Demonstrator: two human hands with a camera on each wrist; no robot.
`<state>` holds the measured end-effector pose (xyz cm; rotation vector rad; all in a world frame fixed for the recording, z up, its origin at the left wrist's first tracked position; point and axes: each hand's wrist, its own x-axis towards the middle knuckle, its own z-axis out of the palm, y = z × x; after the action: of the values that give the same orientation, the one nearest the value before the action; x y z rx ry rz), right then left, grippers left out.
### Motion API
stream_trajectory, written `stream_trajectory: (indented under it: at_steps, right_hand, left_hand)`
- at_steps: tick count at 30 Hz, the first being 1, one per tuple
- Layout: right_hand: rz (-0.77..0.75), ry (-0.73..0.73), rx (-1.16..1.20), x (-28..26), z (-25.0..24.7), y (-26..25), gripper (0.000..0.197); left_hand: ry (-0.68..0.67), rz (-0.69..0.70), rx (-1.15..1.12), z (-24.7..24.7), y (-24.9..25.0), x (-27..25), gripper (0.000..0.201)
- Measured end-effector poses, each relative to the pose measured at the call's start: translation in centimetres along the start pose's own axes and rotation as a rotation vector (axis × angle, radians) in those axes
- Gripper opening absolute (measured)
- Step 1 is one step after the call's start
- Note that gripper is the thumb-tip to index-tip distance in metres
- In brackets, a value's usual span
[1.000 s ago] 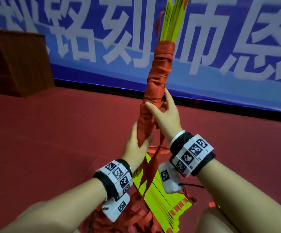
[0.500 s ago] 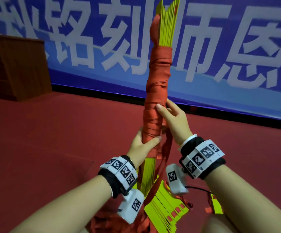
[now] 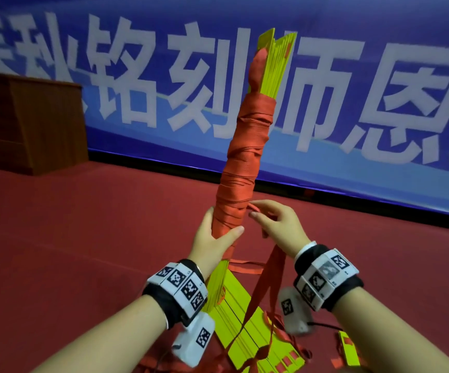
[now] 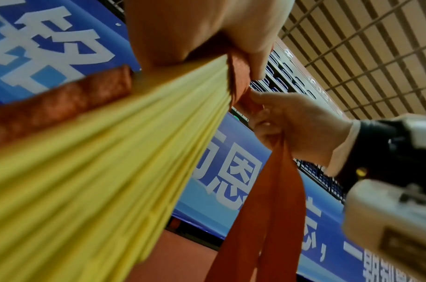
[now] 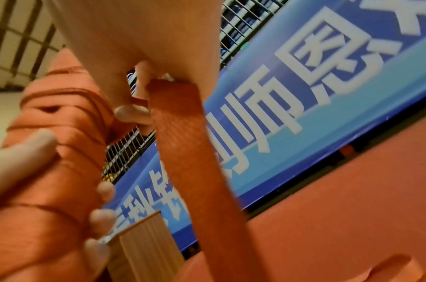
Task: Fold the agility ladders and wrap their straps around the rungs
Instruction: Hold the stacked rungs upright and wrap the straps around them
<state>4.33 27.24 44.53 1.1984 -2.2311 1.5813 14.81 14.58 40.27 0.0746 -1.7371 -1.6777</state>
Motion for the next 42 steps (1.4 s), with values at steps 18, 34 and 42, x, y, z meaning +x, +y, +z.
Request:
stream_trajectory:
  at_steps: [18, 34, 42]
  right_hand:
    - [-0.001, -0.077, -0.257, 0.8, 1.3, 0.1, 0.026]
    - [0.281, 0.030, 0.441, -0.4, 3.6, -4.4, 0.034]
    - [0.173, 0.268, 0.373, -0.5, 4.1, -3.7, 0.066]
  left_hand:
    - [0.135, 0.074, 0.085, -0.7, -1.0, 2.6, 0.047]
    - [0.053, 0.100, 0.232, -1.9, -0.6, 1.4, 0.040]
    - [-0.062, 0.037, 0.223, 0.6, 0.4, -0.9, 0.058]
